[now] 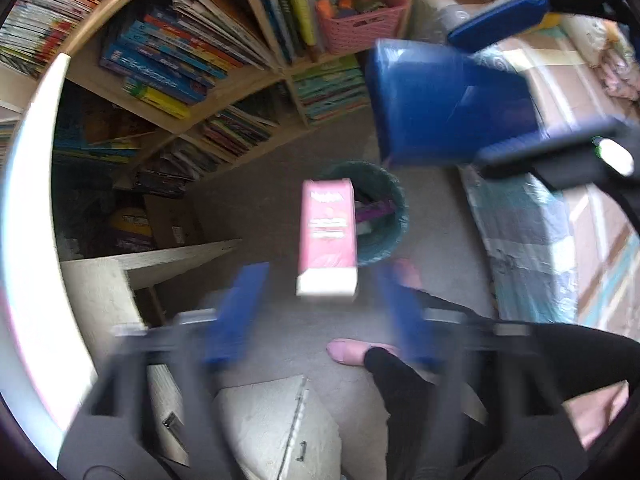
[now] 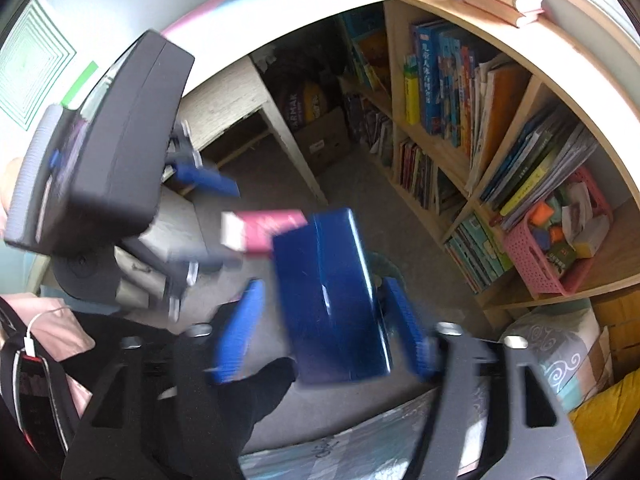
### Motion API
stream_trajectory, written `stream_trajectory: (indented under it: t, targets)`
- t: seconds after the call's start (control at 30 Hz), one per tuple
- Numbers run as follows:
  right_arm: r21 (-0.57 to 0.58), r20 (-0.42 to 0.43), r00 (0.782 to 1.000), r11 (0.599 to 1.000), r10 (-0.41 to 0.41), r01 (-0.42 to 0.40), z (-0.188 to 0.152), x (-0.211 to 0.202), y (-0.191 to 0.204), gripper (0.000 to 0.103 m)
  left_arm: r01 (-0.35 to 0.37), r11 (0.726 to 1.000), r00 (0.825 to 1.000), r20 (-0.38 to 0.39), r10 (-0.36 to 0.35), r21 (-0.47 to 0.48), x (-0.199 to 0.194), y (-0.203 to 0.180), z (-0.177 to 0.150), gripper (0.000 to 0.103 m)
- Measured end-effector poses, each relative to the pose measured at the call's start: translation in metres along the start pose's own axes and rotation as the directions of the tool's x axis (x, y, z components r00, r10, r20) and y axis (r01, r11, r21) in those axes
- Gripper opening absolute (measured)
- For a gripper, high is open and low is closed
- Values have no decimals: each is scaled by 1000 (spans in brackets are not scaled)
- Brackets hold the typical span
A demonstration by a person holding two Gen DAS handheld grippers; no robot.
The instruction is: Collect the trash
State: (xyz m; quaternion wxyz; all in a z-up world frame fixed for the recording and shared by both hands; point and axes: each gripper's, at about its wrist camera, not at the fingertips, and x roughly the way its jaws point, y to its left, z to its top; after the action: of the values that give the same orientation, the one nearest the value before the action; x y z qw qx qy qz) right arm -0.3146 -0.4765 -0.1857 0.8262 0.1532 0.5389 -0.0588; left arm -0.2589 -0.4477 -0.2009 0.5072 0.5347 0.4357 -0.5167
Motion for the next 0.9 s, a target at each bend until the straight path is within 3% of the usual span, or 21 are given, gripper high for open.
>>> stream_trajectory:
  t: [0.07, 0.37, 0.9]
  targets:
    - [13, 5, 1000, 1000, -7, 7, 0, -2, -6, 83, 2, 1000, 1000, 2, -2, -6, -1, 1, 3, 87]
    - [41, 8, 999, 998, -38, 38, -3, -10, -26, 83, -9, 1000, 1000, -5, 9, -4, 0, 5, 6, 87]
    - [37, 13, 999, 998, -49, 49, 2, -11, -24, 83, -10, 1000, 1000, 16, 10, -22, -9, 14, 4, 87]
